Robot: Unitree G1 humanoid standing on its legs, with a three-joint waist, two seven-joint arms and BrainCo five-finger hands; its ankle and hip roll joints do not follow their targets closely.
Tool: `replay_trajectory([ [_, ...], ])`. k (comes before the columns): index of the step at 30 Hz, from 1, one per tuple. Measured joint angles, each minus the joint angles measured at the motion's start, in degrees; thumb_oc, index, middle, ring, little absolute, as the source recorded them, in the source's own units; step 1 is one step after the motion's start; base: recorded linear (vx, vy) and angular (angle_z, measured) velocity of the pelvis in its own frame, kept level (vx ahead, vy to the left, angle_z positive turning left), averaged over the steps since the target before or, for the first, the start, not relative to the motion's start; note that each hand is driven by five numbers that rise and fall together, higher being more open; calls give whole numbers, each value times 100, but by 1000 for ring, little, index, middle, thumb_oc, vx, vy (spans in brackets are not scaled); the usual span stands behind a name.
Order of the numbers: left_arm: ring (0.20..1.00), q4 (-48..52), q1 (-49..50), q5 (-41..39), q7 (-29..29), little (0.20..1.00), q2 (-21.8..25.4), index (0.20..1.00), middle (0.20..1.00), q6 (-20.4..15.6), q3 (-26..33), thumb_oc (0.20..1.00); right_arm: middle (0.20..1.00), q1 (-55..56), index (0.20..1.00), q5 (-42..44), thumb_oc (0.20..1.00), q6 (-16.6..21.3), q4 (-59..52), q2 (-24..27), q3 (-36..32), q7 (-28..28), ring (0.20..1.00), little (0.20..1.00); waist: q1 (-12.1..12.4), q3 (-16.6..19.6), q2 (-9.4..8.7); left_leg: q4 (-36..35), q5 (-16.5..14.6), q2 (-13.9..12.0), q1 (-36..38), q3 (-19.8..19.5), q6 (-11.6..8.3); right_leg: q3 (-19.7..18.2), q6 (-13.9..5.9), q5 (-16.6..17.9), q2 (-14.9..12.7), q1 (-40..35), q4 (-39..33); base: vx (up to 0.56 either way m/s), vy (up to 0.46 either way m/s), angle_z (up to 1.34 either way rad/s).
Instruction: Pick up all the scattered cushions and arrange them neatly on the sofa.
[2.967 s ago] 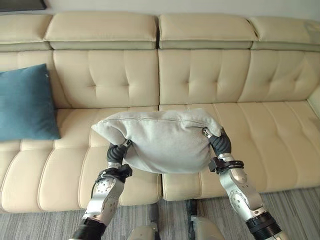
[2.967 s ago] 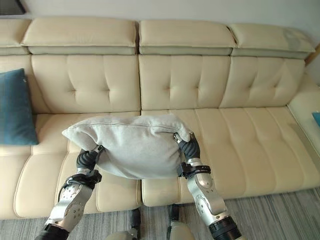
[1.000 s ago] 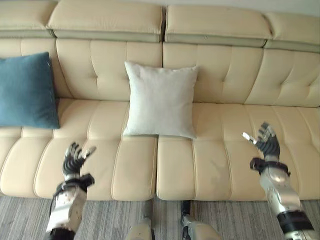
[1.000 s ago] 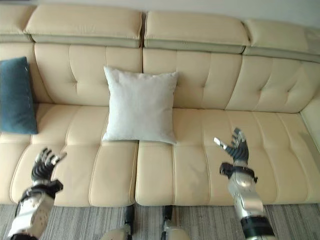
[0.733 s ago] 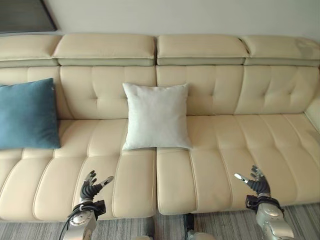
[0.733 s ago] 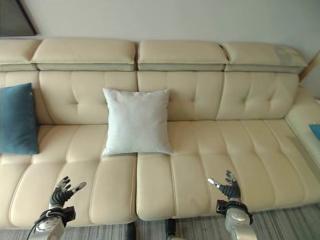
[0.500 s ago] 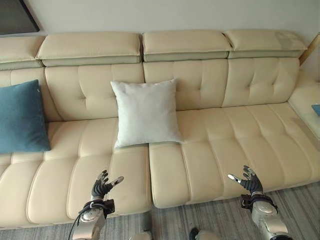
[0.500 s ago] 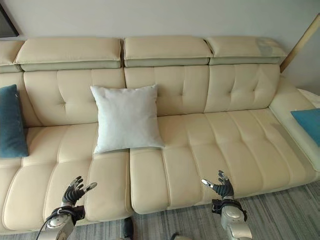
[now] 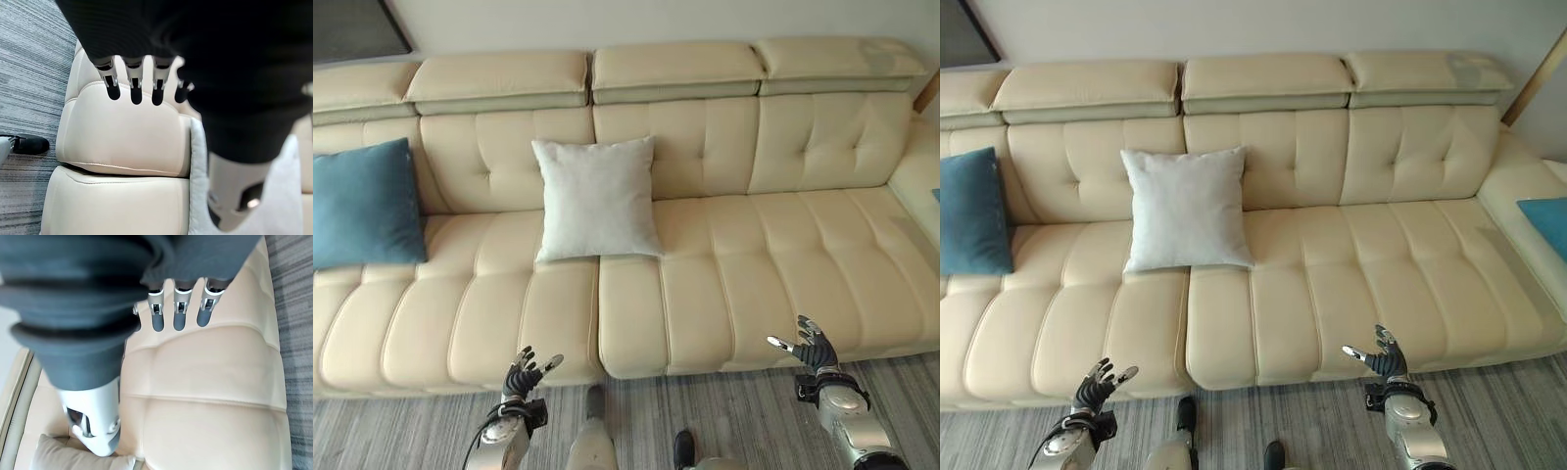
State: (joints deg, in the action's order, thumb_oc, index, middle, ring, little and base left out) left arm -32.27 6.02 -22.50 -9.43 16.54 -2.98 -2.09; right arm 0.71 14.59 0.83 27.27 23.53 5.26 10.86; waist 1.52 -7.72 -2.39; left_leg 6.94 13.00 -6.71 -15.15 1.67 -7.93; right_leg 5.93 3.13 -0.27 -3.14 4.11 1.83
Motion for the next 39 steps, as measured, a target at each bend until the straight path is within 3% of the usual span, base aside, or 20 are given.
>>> replay_trajectory([
  [1, 1000, 21, -6, 3, 0, 1000, 3, 1000, 1000, -4, -2, 1000, 1000, 5, 1000, 0, 1000, 6, -155, 23, 48, -27, 1000, 1000, -86, -15, -43, 189, -434, 129, 195, 25, 66, -7, -172, 116, -106, -22, -27, -38, 77, 6],
  [2, 1000, 43, -5, 3, 4, 1000, -15, 1000, 1000, -4, 1, 1000, 1000, -1, 1000, -1, 1000, 6, -273, 40, 44, -41, 1000, 1000, -170, -1, 35, 114, -510, 144, 482, -10, 109, -11, -222, 132, -101, -36, -44, 7, 90, 21],
  [3, 1000, 89, -24, 3, 7, 1000, -26, 1000, 1000, -4, 2, 1000, 1000, -24, 1000, -1, 1000, 9, -353, 48, 49, -55, 1000, 1000, -292, 21, 142, -312, -543, 138, 711, -68, 136, 18, -304, 145, -81, -49, -60, 23, 125, 18],
  [6, 1000, 271, -119, 7, 41, 1000, -29, 1000, 1000, -5, -33, 1000, 1000, -30, 1000, -5, 1000, 14, -412, 28, 34, -146, 1000, 1000, -327, 29, 202, -1020, -655, 81, 1061, -89, 300, 48, -529, 232, 14, -178, -296, 15, 87, 10],
  [7, 1000, 273, -199, 11, 54, 1000, 0, 1000, 1000, 1, -56, 1000, 1000, -29, 1000, -6, 1000, 12, -364, -37, 28, -151, 1000, 1000, -358, 32, 129, -1156, -649, 109, 1085, -85, 380, 53, -644, 246, -11, -200, -380, -8, 207, 12],
  [9, 1000, 285, -181, 55, 60, 1000, 46, 1000, 1000, 46, -62, 1000, 1000, -22, 1000, -9, 1000, 14, -348, -233, 32, -170, 1000, 1000, -397, 89, -68, -1190, -729, 363, 1135, 47, 501, -5, -713, 353, -238, -210, -538, -6, 230, -13],
  [14, 1000, 320, -58, 119, 91, 1000, 132, 1000, 1000, 74, -53, 1000, 1000, 190, 1000, -54, 1000, -4, -381, -293, 39, -181, 1000, 1000, -446, 167, 31, -1195, -812, 601, 1233, 250, 685, -270, -1010, 537, -506, -267, -649, -32, 152, -21],
  [20, 1000, 399, -4, 140, 133, 1000, 154, 1000, 1000, 113, -62, 1000, 1000, 356, 1000, -116, 1000, -10, -373, -355, 19, -178, 1000, 1000, -619, 183, 40, -1158, -786, 655, 1259, 603, 725, -611, -1007, 765, -519, -18, -561, -87, 146, -38],
  [23, 1000, 404, 12, 174, 173, 1000, 189, 1000, 1000, 128, -51, 1000, 1000, 295, 1000, -122, 1000, -23, -394, -505, -143, -161, 1000, 1000, -676, 145, 15, -1155, -965, 624, 1407, 1268, 867, -738, -1163, 1220, -390, 465, -253, -87, 70, -131],
  [24, 1000, 404, 15, 181, 182, 1000, 245, 1000, 1000, 135, -47, 1000, 1000, 153, 1000, -122, 1000, -18, -399, -580, -140, -159, 1000, 1000, -611, 133, 22, -1156, -964, 501, 1430, 1659, 920, -500, -1327, 1554, -335, 649, -401, -22, 10, -174],
  [25, 1000, 400, 4, 257, 196, 1000, 269, 1000, 1000, 151, -26, 1000, 1000, 107, 1000, -122, 1000, -16, -406, -639, -141, -158, 1000, 1000, -586, 115, 36, -1184, -964, 486, 1431, 1839, 1012, 201, -1273, 1215, -418, 643, -409, 3, -15, -132],
  [26, 1000, 407, -41, 337, 206, 1000, 237, 1000, 1000, 168, -29, 1000, 1000, 163, 1000, -122, 1000, -24, -419, -619, -168, -152, 1000, 1000, -673, 89, 78, -1196, -999, 491, 1434, 1899, 972, 621, -1057, 936, -520, 646, -200, 91, -26, -61],
  [27, 1000, 419, -127, 351, 235, 1000, 181, 1000, 1000, 163, -36, 1000, 1000, 229, 1000, -123, 1000, -43, -417, -569, -179, -142, 1000, 1000, -714, 101, 64, -1195, -1002, 488, 1452, 1932, 964, 732, -1004, 774, -549, 629, -10, 106, -72, -33],
  [28, 1000, 501, -124, 362, 262, 1000, 164, 1000, 1000, 162, -47, 1000, 1000, 265, 1000, -131, 1000, -78, -414, -550, -186, -141, 1000, 1000, -679, 77, 112, -1195, -1001, 403, 1475, 2133, 937, 1307, -968, 463, -655, 627, 301, 97, -58, -80],
  [29, 1000, 570, -70, 367, 276, 1000, 168, 1000, 1000, 157, -48, 1000, 1000, 268, 1000, -160, 1000, -94, -424, -570, -181, -147, 1000, 1000, -600, 78, 112, -1187, -1034, 283, 1551, 2432, 876, 2119, -902, 95, -769, 640, 685, 36, -91, -121],
  [30, 1000, 574, 54, 368, 283, 1000, 170, 1000, 1000, 185, -39, 1000, 1000, 248, 1000, -225, 1000, -92, -449, -566, -173, -152, 1000, 1000, -539, 89, 146, -1128, -1081, 198, 1550, 2562, 808, 2596, -928, -102, -854, 605, 857, 52, -83, -138],
  [31, 1000, 561, 122, 382, 310, 1000, 155, 1000, 1000, 256, -55, 1000, 1000, 265, 1000, -227, 1000, -95, -509, -498, -195, -129, 1000, 1000, -562, 97, 125, -1123, -1081, 189, 1561, 2600, 806, 2845, -918, -17, -906, 625, 853, 97, -140, -88],
  [33, 1000, 559, 125, 394, 380, 1000, 112, 1000, 1000, 295, -72, 1000, 1000, 374, 1000, -227, 1000, -118, -519, -361, -198, -123, 1000, 1000, -632, 51, 230, -1152, -1062, 145, 1614, 2589, 740, 2988, -882, 23, -852, 617, 836, 149, -207, -48],
  [35, 1000, 582, 49, 396, 396, 1000, 109, 1000, 1000, 297, -185, 1000, 1000, 625, 1000, -227, 1000, -127, -487, -233, -209, -123, 1000, 1000, -723, 68, 339, -1072, -1044, -10, 1603, 2556, 582, 2691, -722, -69, -574, 604, 770, 195, -261, -35],
  [39, 1000, 801, -43, 397, 493, 1000, 98, 1000, 1000, 294, -421, 1000, 1000, 752, 1000, -224, 1000, -133, -464, -174, -250, -147, 1000, 1000, -859, 58, 394, -550, -1189, -291, 1505, 2597, 387, 2402, -466, -212, -281, 625, 732, 119, -142, -36],
])
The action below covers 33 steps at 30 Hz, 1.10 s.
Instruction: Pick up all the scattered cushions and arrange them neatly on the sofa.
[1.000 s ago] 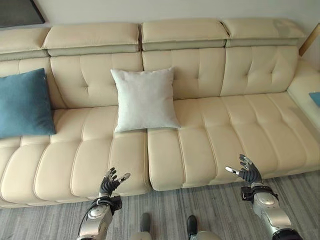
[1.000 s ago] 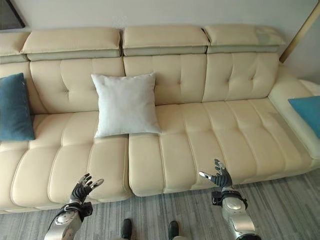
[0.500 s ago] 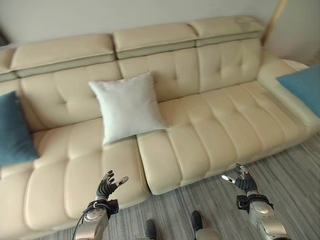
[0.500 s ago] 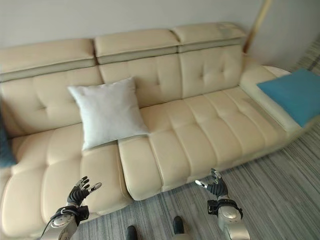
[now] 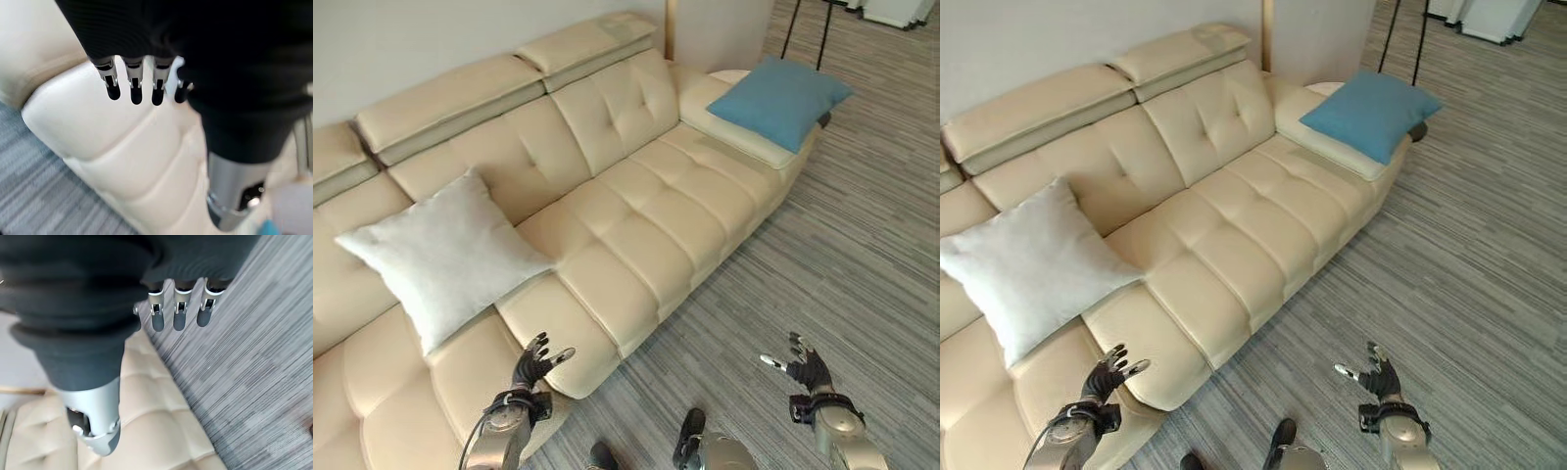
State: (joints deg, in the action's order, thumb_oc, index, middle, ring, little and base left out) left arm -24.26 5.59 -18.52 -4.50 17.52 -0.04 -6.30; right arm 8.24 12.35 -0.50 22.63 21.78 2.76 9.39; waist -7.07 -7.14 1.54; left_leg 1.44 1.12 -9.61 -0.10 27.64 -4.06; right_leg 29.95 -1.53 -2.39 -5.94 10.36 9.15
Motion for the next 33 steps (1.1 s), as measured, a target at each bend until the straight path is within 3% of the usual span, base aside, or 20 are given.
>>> replay_trajectory([
  [2, 1000, 70, -80, -11, 1, 1000, -49, 1000, 1000, -6, -47, 1000, 1000, -92, 1000, -2, 1000, 9, 20, 54, 40, -8, 1000, 1000, -60, -24, -21, 442, -43, -97, -43, -212, -71, -224, 191, -91, 92, 72, 31, 150, -88, -69],
  [3, 1000, 68, -138, -17, -5, 1000, -54, 1000, 1000, -11, -54, 1000, 1000, -173, 1000, -3, 1000, 5, 86, 73, 102, -9, 1000, 1000, 22, -51, -82, 805, -73, -140, -161, -378, -48, -559, 226, -99, 155, 36, -31, 183, -45, -84],
  [6, 1000, 87, -204, -39, 0, 1000, -180, 1000, 1000, -38, -162, 1000, 1000, -209, 1000, -10, 1000, 6, 23, 150, 95, 0, 1000, 1000, 73, -92, -128, 929, -333, -30, -403, -1405, -224, -1017, 496, 81, 255, -135, -434, 129, -47, -70],
  [7, 1000, 90, -296, -38, 0, 1000, -218, 1000, 1000, -56, -247, 1000, 1000, -238, 1000, -10, 1000, 6, 19, 170, 102, -7, 1000, 1000, 94, -127, -147, 641, -324, 102, -538, -1684, -225, -1148, 519, 271, 272, -231, -565, 188, -30, -57],
  [9, 1000, 78, -295, -38, -1, 1000, -249, 1000, 1000, -56, -256, 1000, 1000, -270, 1000, -10, 1000, 8, 17, 168, 107, -7, 1000, 1000, 126, -144, -118, 517, -319, 140, -792, -1850, -220, -1288, 482, 281, 369, -363, -696, 174, 0, -50],
  [11, 1000, 60, -292, -38, -9, 1000, -243, 1000, 1000, -56, -253, 1000, 1000, -305, 1000, -11, 1000, 8, 17, 163, 113, -4, 1000, 1000, 207, -183, -168, 499, -292, 337, -1026, -2153, -186, -1452, 495, 277, 413, -546, -910, 188, 41, -51],
  [15, 1000, 49, -126, -38, -21, 1000, -240, 1000, 1000, -55, -259, 1000, 1000, -446, 1000, -23, 1000, 23, 26, 163, 127, 42, 1000, 1000, 434, -275, -169, 103, 21, 811, -1393, -2827, -168, -2056, 439, 379, 500, -833, -1140, 192, 93, -82],
  [16, 1000, -130, -233, -34, -51, 1000, -232, 1000, 1000, -69, -257, 1000, 1000, -570, 1000, -59, 1000, 20, 92, 139, 107, 105, 1000, 1000, 579, -391, -87, -167, 166, 999, -1645, -3449, -181, -2371, 426, 330, 467, -861, -1221, 279, 205, -119],
  [17, 1000, -140, -220, -35, -68, 1000, -221, 1000, 1000, -53, -244, 1000, 1000, -620, 1000, -65, 1000, 19, 89, 149, 117, 117, 1000, 1000, 621, -472, -21, -105, 225, 969, -1723, -3380, -100, -2446, 328, 383, 480, -890, -1240, 229, 177, -141],
  [18, 1000, -145, -92, -35, -93, 1000, -215, 1000, 1000, -43, -241, 1000, 1000, -633, 1000, -115, 1000, 19, 83, 158, 160, 110, 1000, 1000, 621, -470, 187, -105, 270, 804, -1550, -3345, 127, -2706, 194, 292, 550, -1056, -1254, 278, 185, -133],
  [19, 1000, -142, 40, -35, -114, 1000, -209, 1000, 1000, -51, -243, 1000, 1000, -601, 1000, -119, 1000, 19, 64, 168, 175, 113, 1000, 1000, 618, -430, 311, -112, 386, 854, -1379, -3274, 234, -2906, -37, 66, 537, -1097, -1034, 335, 234, -107],
  [20, 1000, -39, 2, -34, -116, 1000, -166, 1000, 1000, -60, -248, 1000, 1000, -492, 1000, -120, 1000, 23, -34, 190, 167, 106, 1000, 1000, 565, -439, 305, -80, 660, 973, -1324, -3151, 311, -2902, -168, -100, 376, -1097, -888, 388, 290, -54],
  [22, 1000, -128, -158, -27, -109, 1000, -49, 1000, 1000, -56, -250, 1000, 1000, -354, 1000, -121, 1000, 9, -50, 109, 132, 59, 1000, 1000, 442, -434, 116, -141, 513, 1274, -1128, -2973, 533, -2972, -418, -319, -3, -1070, -483, 177, 180, -11],
  [24, 1000, -125, -203, -5, -108, 1000, 106, 1000, 1000, -53, -249, 1000, 1000, -369, 1000, -122, 1000, 12, -57, -11, 128, -2, 1000, 1000, 484, -441, 79, -271, 612, 1402, -910, -2776, 695, -3007, -561, -698, -195, -506, 702, 125, 140, -36],
  [26, 1000, -71, -360, -3, -108, 1000, 278, 1000, 1000, -58, -245, 1000, 1000, -362, 1000, -174, 1000, 11, -64, -136, 190, -26, 1000, 1000, 443, -461, -11, -274, 452, 1522, -827, -2567, 897, -2974, -710, -759, -281, 16, 1590, 125, 107, -36],
  [28, 1000, -64, -391, -1, -111, 1000, 332, 1000, 1000, -47, -225, 1000, 1000, -495, 1000, -242, 1000, 7, -66, -229, 237, -77, 1000, 1000, 520, -487, -13, -402, 483, 1529, -661, -2353, 981, -2643, -795, -920, -428, 609, 2540, 168, 13, -47],
  [30, 1000, -29, -460, -1, -99, 1000, 332, 1000, 1000, -56, -241, 1000, 1000, -520, 1000, -244, 1000, 2, -64, -234, 286, -82, 1000, 1000, 462, -494, 5, -462, 364, 1483, -488, -2293, 907, -2369, -723, -969, -454, 715, 2339, 246, -67, -25],
  [31, 1000, 16, -446, -1, -103, 1000, 332, 1000, 1000, -63, -208, 1000, 1000, -585, 1000, -245, 1000, 5, -68, -266, 326, -92, 1000, 1000, 522, -485, -30, -574, 288, 1429, -376, -2143, 799, -2001, -685, -935, -544, 789, 1938, 192, -92, -54],
  [33, 1000, 31, -416, -2, -100, 1000, 335, 1000, 1000, -63, -195, 1000, 1000, -753, 1000, -245, 1000, 19, -75, -267, 331, -102, 1000, 1000, 575, -497, -10, -596, 251, 1357, -346, -1956, 777, -1622, -657, -626, -552, 980, 1081, 218, -145, -63],
])
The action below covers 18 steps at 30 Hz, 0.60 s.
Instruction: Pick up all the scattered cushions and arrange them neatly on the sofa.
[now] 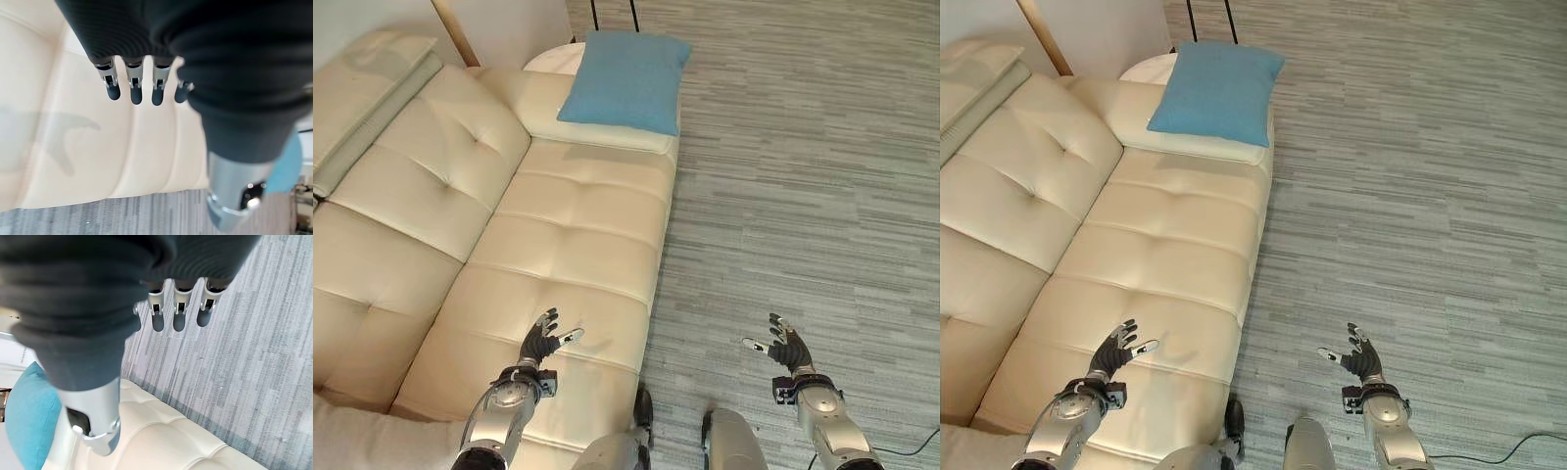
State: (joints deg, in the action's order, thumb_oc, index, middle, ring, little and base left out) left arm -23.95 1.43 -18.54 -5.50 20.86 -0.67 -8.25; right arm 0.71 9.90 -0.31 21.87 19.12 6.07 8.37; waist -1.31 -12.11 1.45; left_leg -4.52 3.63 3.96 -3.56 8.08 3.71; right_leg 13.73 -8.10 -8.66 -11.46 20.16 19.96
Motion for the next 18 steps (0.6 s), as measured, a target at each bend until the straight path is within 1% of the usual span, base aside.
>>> replay_trajectory([
  [1, 1000, -5, -1, -1, 2, 1000, -63, 1000, 1000, 4, -7, 1000, 1000, -77, 1000, 0, 1000, -2, 0, 3, -23, 23, 1000, 1000, -10, 5, -15, -1, -79, -17, 38, 76, -40, 356, -121, 537, -15, 116, -808, 189, -143, -24],
  [2, 1000, -4, -37, 0, 7, 1000, -106, 1000, 1000, 8, -26, 1000, 1000, -3, 1000, 0, 1000, -8, 21, 1, -26, 27, 1000, 1000, -45, -2, -38, -2, -132, -8, 131, 36, -57, 450, -99, 809, -11, 78, -1216, 180, -143, -3],
  [3, 1000, -3, -26, -1, 6, 1000, -167, 1000, 1000, 3, -16, 1000, 1000, 85, 1000, -1, 1000, -13, 37, 0, -5, 33, 1000, 1000, -90, 19, -96, -3, -192, -1, 207, 32, -77, 523, -92, 1011, -14, 68, -1428, 66, -42, 18],
  [4, 1000, 13, 1, -1, 0, 1000, -198, 1000, 1000, 0, -7, 1000, 1000, 160, 1000, -2, 1000, -16, 35, -24, 6, 27, 1000, 1000, -91, 47, -130, -13, -249, 12, 267, 25, -49, 547, -57, 1146, -10, -17, -1568, 207, -163, 19],
  [5, 1000, 27, 27, -1, 5, 1000, -216, 1000, 1000, 1, -30, 1000, 1000, 247, 1000, -2, 1000, -13, 30, -25, 4, 28, 1000, 1000, -124, 80, -181, -42, -312, 26, 316, 9, -55, 501, -14, 1169, -24, -51, -1599, 235, -184, 18],
  [6, 1000, 36, 50, 0, 13, 1000, -230, 1000, 1000, 1, -68, 1000, 1000, 322, 1000, -2, 1000, -15, 44, -22, -2, 30, 1000, 1000, -135, 106, -241, -37, -356, 24, 384, -18, -83, 503, 42, 1261, -24, -148, -1669, 319, -252, 10],
  [7, 1000, 34, 70, 0, 8, 1000, -316, 1000, 1000, 7, -62, 1000, 1000, 348, 1000, -3, 1000, -11, 132, -5, -12, 38, 1000, 1000, -147, 120, -210, -43, -451, -65, 460, -41, -212, 538, 108, 1476, 32, -163, -1603, 259, -201, 13],
  [8, 1000, 54, 82, 0, 30, 1000, -381, 1000, 1000, 10, -87, 1000, 1000, 423, 1000, 6, 1000, -24, 183, 0, -30, 38, 1000, 1000, -184, 194, -151, -2, -513, -200, 518, -97, -305, 530, 189, 1575, 162, -199, -1557, 246, -199, 17],
  [9, 1000, 152, 127, 0, 51, 1000, -412, 1000, 1000, 9, -84, 1000, 1000, 458, 1000, 9, 1000, -18, 185, 23, -31, 35, 1000, 1000, -260, 255, -95, 38, -585, -408, 581, -98, -411, 541, 278, 1596, 368, -284, -1545, 286, -209, -1],
  [10, 1000, 296, 126, -2, 56, 1000, -410, 1000, 1000, 9, -72, 1000, 1000, 435, 1000, 20, 1000, -11, 144, 132, -32, 33, 1000, 1000, -262, 284, -50, 457, -710, -756, 594, -49, -469, 538, 565, 1408, 770, -515, -1656, 236, -163, -27],
  [12, 1000, 347, 116, -4, 63, 1000, -452, 1000, 1000, 4, -81, 1000, 1000, 366, 1000, 21, 1000, 3, 30, 341, -32, 39, 1000, 1000, -291, 300, -44, 762, -731, -959, 616, -2, -491, 419, 678, 1340, 1066, -730, -1743, 177, -96, -44],
  [13, 1000, 347, 77, -7, 60, 1000, -452, 1000, 1000, 3, -109, 1000, 1000, 344, 1000, 22, 1000, 7, 25, 381, -36, 50, 1000, 1000, -293, 303, -65, 890, -797, -996, 566, -57, -593, 339, 750, 1343, 1138, -803, -1814, 191, -62, -30],
  [14, 1000, 348, 25, -6, 60, 1000, -461, 1000, 1000, 1, -147, 1000, 1000, 334, 1000, 22, 1000, 10, 25, 416, -38, 65, 1000, 1000, -289, 301, -101, 948, -828, -950, 436, -214, -649, 298, 801, 1360, 1150, -822, -1896, 241, -57, -17],
  [16, 1000, 344, -41, -3, 90, 1000, -461, 1000, 1000, 2, -305, 1000, 1000, 322, 1000, 23, 1000, 6, 22, 476, -53, 70, 1000, 1000, -278, 294, -163, 714, -834, -713, 132, -591, -706, 209, 810, 1407, 1166, -949, -2170, 198, -17, -13],
  [18, 1000, 331, 31, -3, 104, 1000, -462, 1000, 1000, 5, -298, 1000, 1000, 322, 1000, 23, 1000, 7, 25, 457, -27, 66, 1000, 1000, -276, 276, -197, 611, -797, -563, -143, -768, -764, 104, 806, 1409, 1241, -1189, -2351, 157, -10, -28],
])
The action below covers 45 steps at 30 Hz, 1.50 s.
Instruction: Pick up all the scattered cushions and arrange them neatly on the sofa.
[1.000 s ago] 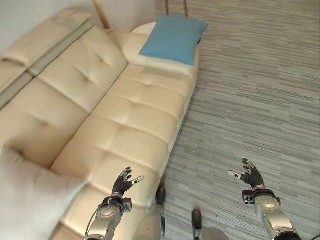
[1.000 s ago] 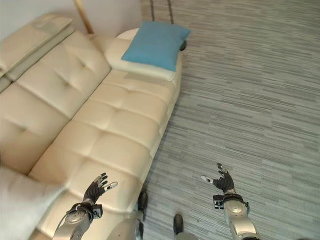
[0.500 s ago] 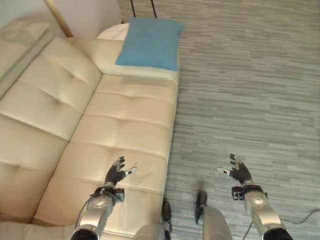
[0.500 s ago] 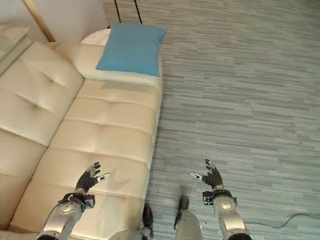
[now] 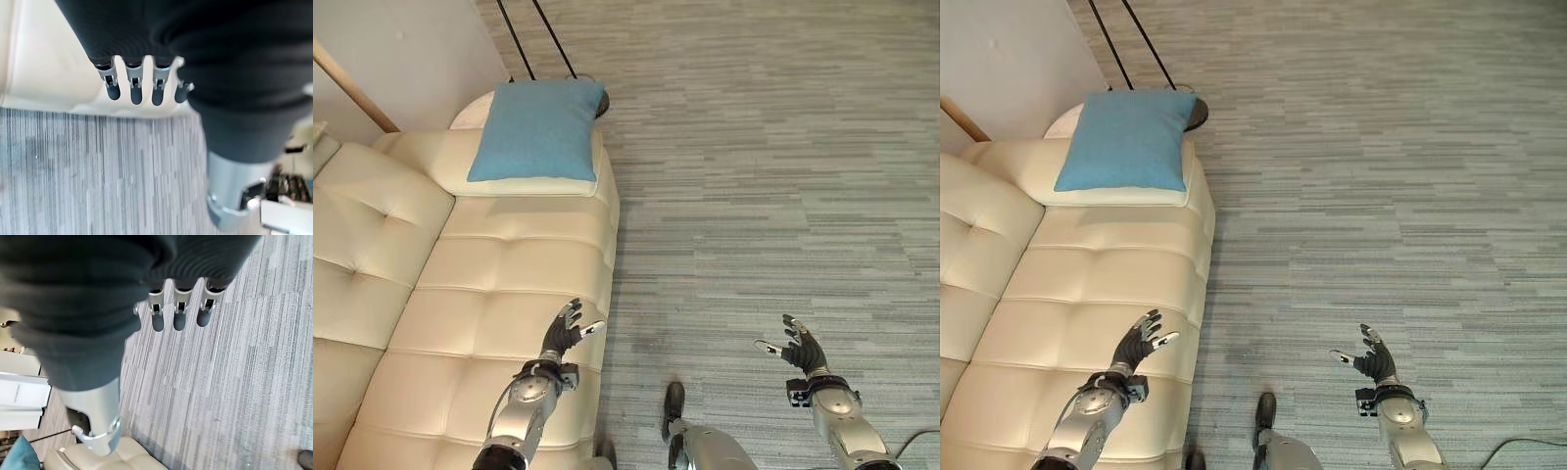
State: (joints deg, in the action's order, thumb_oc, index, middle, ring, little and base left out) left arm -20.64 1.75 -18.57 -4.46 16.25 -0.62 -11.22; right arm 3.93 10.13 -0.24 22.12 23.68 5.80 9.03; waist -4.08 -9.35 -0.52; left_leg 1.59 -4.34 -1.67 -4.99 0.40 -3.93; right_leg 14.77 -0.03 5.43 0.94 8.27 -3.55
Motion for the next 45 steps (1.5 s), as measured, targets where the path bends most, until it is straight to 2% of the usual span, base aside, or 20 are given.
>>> replay_trajectory([
  [3, 1000, -114, 115, 0, -2, 1000, 23, 1000, 1000, 10, 3, 1000, 1000, -109, 1000, -3, 1000, 19, 58, -47, 24, 2, 1000, 1000, 272, -27, -149, 11, 296, 301, -738, -70, -42, -168, 36, -244, 5, -145, -66, 173, 13, -67],
  [4, 1000, -154, 217, 0, -2, 1000, 17, 1000, 1000, -6, 5, 1000, 1000, -177, 1000, -5, 1000, 33, 239, -98, 49, 16, 1000, 1000, 372, -23, -91, -125, 542, 256, -950, -139, -112, 102, -51, -616, 13, -131, 110, 273, 56, -73],
  [6, 1000, -282, 183, 1, -9, 1000, 32, 1000, 1000, -16, 32, 1000, 1000, -289, 1000, -9, 1000, -2, 521, -132, 60, 15, 1000, 1000, 647, -99, -20, -658, 894, -134, -1146, -289, -407, 275, 315, -737, 209, -50, 604, 268, 87, -76],
  [8, 1000, -457, 213, 2, -26, 1000, 83, 1000, 1000, 39, 22, 1000, 1000, -291, 1000, -10, 1000, -3, 482, -172, 52, 33, 1000, 1000, 656, -122, -3, -631, 990, -122, -1473, -81, -292, 216, 195, -754, 369, -315, 307, 281, 113, -40],
  [9, 1000, -523, 208, 2, -44, 1000, 84, 1000, 1000, 44, 23, 1000, 1000, -299, 1000, -11, 1000, -5, 485, -183, 48, 30, 1000, 1000, 662, -137, 30, -628, 1018, -108, -1542, 94, -200, 228, -166, -985, 373, -380, 369, 395, 139, -82],
  [10, 1000, -494, 286, 4, -54, 1000, 91, 1000, 1000, 35, 67, 1000, 1000, -273, 1000, -20, 1000, -10, 377, -174, 48, 22, 1000, 1000, 769, -151, 103, -524, 996, -177, -1517, 213, -134, 90, -44, -850, 401, -348, 724, 392, 129, -91],
  [11, 1000, -495, 297, 5, -56, 1000, 115, 1000, 1000, 45, 71, 1000, 1000, -201, 1000, -25, 1000, -9, 257, -147, 47, 18, 1000, 1000, 726, -148, 90, -287, 1002, -123, -1471, 305, -92, 103, 426, -955, 505, -639, 460, 600, 216, -89],
  [14, 1000, -432, 299, 13, -35, 1000, 136, 1000, 1000, 29, 215, 1000, 1000, -78, 1000, -64, 1000, -18, 203, -138, 48, -27, 1000, 1000, 601, -60, 31, 91, 944, 188, -1267, 358, 274, -131, 407, -955, 470, -958, 296, 375, 161, -37],
  [17, 1000, -444, 347, 26, 4, 1000, 133, 1000, 1000, 44, 235, 1000, 1000, -17, 1000, -79, 1000, -31, 219, -123, 55, -118, 1000, 1000, 603, -55, 165, 12, 1156, 207, -952, 425, 872, -365, 39, -1222, 562, -977, 880, 193, 116, -37],
  [19, 1000, -504, 410, 29, 6, 1000, 176, 1000, 1000, 55, 233, 1000, 1000, 51, 1000, -157, 1000, -35, 193, -208, 171, -181, 1000, 1000, 582, -41, 147, -74, 1050, 225, -610, 378, 972, -540, -371, -1617, 337, -405, 2475, 171, 103, -12],
  [20, 1000, -466, 401, 49, 7, 1000, 209, 1000, 1000, 57, 227, 1000, 1000, 139, 1000, -216, 1000, -31, 108, -197, 226, -224, 1000, 1000, 527, -30, 122, -140, 983, 340, -487, 331, 1065, -521, -559, -1851, 66, 24, 3392, 193, 99, 5],
  [21, 1000, -466, 401, 49, 7, 1000, 209, 1000, 1000, 57, 227, 1000, 1000, 139, 1000, -216, 1000, -31, 108, -197, 226, -224, 1000, 1000, 527, -30, 122, -140, 983, 340, -487, 331, 1065, -521, -559, -1851, 66, 24, 3392, 139, 62, 46],
  [22, 1000, -404, 257, 170, 4, 1000, 217, 1000, 1000, 56, 228, 1000, 1000, 247, 1000, -234, 1000, -29, -26, -198, 213, -233, 1000, 1000, 424, -40, 115, -260, 839, 611, -295, 140, 1252, -543, -689, -2039, -552, 652, 4246, 232, 30, 45],
  [25, 1000, -428, 59, 174, -1, 1000, 270, 1000, 1000, 57, 248, 1000, 1000, 176, 1000, -231, 1000, -37, 4, -221, 244, -264, 1000, 1000, 435, -154, 196, -325, 811, 640, -62, 17, 1163, -533, -595, -1990, -841, 1265, 3514, 195, -12, 45],
  [33, 1000, -479, 0, 176, -4, 1000, 368, 1000, 1000, 57, 224, 1000, 1000, 69, 1000, -225, 1000, -34, 68, -383, 143, -229, 1000, 1000, 291, -224, -144, -320, 160, 573, 408, -375, 745, -597, -788, -291, -735, 1347, 182, 338, -143, 38],
  [34, 1000, -470, 72, 177, -7, 1000, 259, 1000, 1000, 57, 196, 1000, 1000, 225, 1000, -223, 1000, -29, 227, -437, 110, -224, 1000, 1000, 175, -222, -200, -437, -41, 522, 847, -638, 664, -873, -619, -104, -731, 929, 413, 643, -370, 86],
  [35, 1000, -360, 149, 177, 0, 1000, 138, 1000, 1000, 42, 86, 1000, 1000, 314, 1000, -223, 1000, -35, 302, -379, 70, -221, 1000, 1000, 179, -124, -58, -401, -243, 260, 1022, -619, 517, -811, -405, 322, -505, 853, 612, 432, -277, 63],
  [36, 1000, -316, 166, 174, -1, 1000, 116, 1000, 1000, 39, 39, 1000, 1000, 227, 1000, -220, 1000, -34, 299, -323, 50, -222, 1000, 1000, 168, -91, 94, -356, -299, 42, 1009, -606, 423, -738, -256, 246, -300, 833, 628, 421, -277, 26],
  [39, 1000, -305, -4, 150, -2, 1000, 82, 1000, 1000, 47, 14, 1000, 1000, 26, 1000, -212, 1000, -26, 226, -156, 24, -227, 1000, 1000, 126, -91, 90, 289, -292, -202, 805, -409, 257, -510, 237, 153, -29, 666, 621, 234, -139, 21],
  [45, 1000, -287, -124, 149, 0, 1000, 87, 1000, 1000, 45, 1, 1000, 1000, -44, 1000, -124, 1000, -16, 217, -70, 17, -219, 1000, 1000, 151, -156, -111, 588, -310, -197, -40, -263, 45, -361, 354, -33, -34, -77, -73, 190, -16, 22],
])
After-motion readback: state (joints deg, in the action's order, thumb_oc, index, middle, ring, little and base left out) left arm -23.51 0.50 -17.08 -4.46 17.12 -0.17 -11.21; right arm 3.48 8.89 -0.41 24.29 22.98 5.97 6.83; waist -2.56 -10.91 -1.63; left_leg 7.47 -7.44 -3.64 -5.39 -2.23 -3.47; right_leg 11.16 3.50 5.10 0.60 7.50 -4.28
